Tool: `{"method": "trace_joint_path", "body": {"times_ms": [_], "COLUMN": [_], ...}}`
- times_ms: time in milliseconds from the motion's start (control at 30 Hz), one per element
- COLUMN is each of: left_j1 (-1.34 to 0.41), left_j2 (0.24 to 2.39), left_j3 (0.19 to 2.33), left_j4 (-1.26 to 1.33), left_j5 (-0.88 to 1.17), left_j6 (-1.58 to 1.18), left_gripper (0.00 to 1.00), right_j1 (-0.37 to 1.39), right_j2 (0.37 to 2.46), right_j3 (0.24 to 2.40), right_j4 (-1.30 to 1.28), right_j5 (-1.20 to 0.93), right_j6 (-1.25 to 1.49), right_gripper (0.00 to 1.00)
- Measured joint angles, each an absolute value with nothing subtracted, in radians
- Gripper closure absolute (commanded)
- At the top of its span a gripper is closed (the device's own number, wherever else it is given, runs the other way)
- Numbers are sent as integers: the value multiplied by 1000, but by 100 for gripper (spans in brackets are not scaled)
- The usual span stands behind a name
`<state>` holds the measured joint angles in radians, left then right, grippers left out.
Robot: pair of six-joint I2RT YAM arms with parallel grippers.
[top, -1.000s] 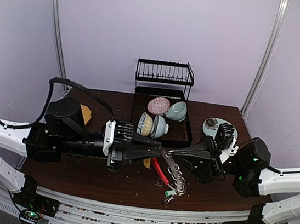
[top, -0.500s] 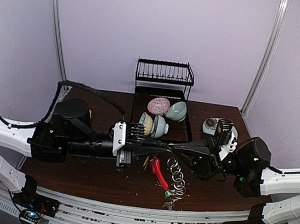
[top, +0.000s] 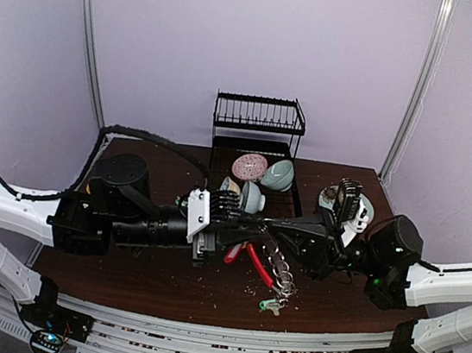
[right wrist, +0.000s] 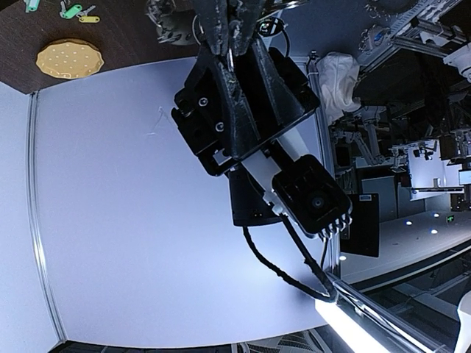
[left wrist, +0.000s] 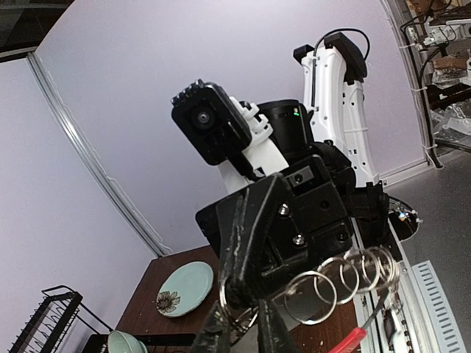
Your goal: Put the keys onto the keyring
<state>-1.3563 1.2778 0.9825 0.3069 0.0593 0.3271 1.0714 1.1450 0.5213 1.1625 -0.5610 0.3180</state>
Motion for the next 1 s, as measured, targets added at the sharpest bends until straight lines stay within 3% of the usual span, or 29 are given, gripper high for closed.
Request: {"method": "trace_joint_path", "body": {"times_ms": [67, 167, 267, 433, 567, 733, 1000], "left_j1": [-1356, -1357, -1357, -1362, -1321, -1256, -1258], "left_j2": [1275, 1269, 1264, 1262, 1256, 1244, 1244], "left_j3": [982, 982, 976, 970, 971, 1011, 1061], "left_j4": [307, 305, 307, 294, 264, 165, 49], "left_j5": [68, 85, 93, 123, 183, 222, 207], "left_j6": [319, 311, 300, 250, 157, 65, 42], "left_gripper": [99, 96, 71, 58, 59, 73, 73], "right_j1": [1071, 1071, 1073, 1084, 1084, 1084, 1084], "right_j2": [1145, 1143, 1129, 1108, 1093, 1090, 1088], "right_j3": [522, 525, 534, 534, 534, 534, 534], "right_j4": [1167, 1166, 1127, 1021, 972, 947, 940], "right_j5": [-561, -561, -561, -554, -544, -532, -519], "right_j6": [318, 309, 281, 224, 200, 186, 186], "right_gripper": [100, 100, 100, 100, 100, 100, 100]}}
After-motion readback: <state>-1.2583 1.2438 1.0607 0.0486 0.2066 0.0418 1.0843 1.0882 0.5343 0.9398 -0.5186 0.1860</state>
